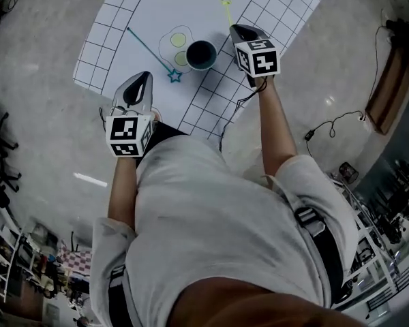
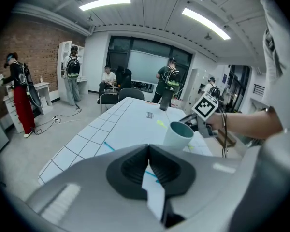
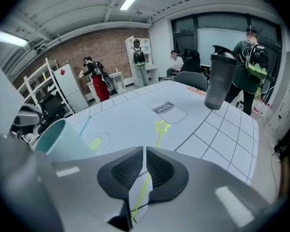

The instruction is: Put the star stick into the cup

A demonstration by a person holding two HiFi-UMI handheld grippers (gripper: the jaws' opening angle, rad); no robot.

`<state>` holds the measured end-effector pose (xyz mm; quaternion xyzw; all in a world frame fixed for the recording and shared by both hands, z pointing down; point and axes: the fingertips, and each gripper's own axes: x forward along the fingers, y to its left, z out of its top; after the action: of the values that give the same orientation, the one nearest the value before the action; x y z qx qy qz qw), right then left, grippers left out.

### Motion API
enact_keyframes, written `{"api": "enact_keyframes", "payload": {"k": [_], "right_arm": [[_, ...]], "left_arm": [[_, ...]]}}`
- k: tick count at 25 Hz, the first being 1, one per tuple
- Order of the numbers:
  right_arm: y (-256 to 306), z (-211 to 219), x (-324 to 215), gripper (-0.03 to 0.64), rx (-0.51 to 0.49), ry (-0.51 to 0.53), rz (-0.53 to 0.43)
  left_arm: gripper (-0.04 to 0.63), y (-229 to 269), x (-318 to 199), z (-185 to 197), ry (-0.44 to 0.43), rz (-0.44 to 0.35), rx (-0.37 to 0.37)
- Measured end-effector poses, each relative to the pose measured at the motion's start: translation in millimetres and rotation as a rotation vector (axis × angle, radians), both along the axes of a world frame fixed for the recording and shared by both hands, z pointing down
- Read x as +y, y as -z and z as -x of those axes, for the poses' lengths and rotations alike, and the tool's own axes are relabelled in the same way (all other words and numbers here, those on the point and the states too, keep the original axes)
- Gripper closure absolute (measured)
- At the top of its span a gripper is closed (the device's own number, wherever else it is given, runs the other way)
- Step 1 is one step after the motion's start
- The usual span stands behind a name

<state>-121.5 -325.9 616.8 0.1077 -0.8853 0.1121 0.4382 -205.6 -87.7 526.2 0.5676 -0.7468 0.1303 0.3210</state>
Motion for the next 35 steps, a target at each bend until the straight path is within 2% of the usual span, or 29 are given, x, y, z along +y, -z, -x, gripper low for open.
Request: {"api": "enact_keyframes", "payload": {"k": [2,9,11,15,19,24,35], "right_arm": [[-14.4,7.1,-9.6,0.574,0.020,0.000,-0.001],[-49.0,17.0,-21.9,0.551,0.109,-0.001,-0.002],[-50.1,16.1,-25.0,0.583,0.120,-0.012,-0.014],[-49.4,14.4,-27.3,0.600,0.107,-0.025,-0.011],[-32.6,16.4,-28.7,0.601,0.005,-0.090,0.030],[18.7,21.2,-25.9,0.601,-0.220,-0.203,0.098],[116.3,27.1,6.8,0.601,-0.509,-0.276,0.128]], "left_arm": [[0.592,-6.1,-0.8,9.6,0.018,0.011,0.004],[0.592,-22.3,8.7,13.6,0.067,0.059,0.032],[0.592,-23.1,9.4,13.2,0.071,0.060,0.035],[0.592,-23.4,10.4,13.9,0.078,0.054,0.040],[0.592,-19.0,7.8,13.4,0.069,0.036,0.031],[0.592,-10.5,4.4,9.8,0.032,0.015,0.016],[0.592,7.5,-2.2,6.7,-0.076,-0.047,-0.002]]}}
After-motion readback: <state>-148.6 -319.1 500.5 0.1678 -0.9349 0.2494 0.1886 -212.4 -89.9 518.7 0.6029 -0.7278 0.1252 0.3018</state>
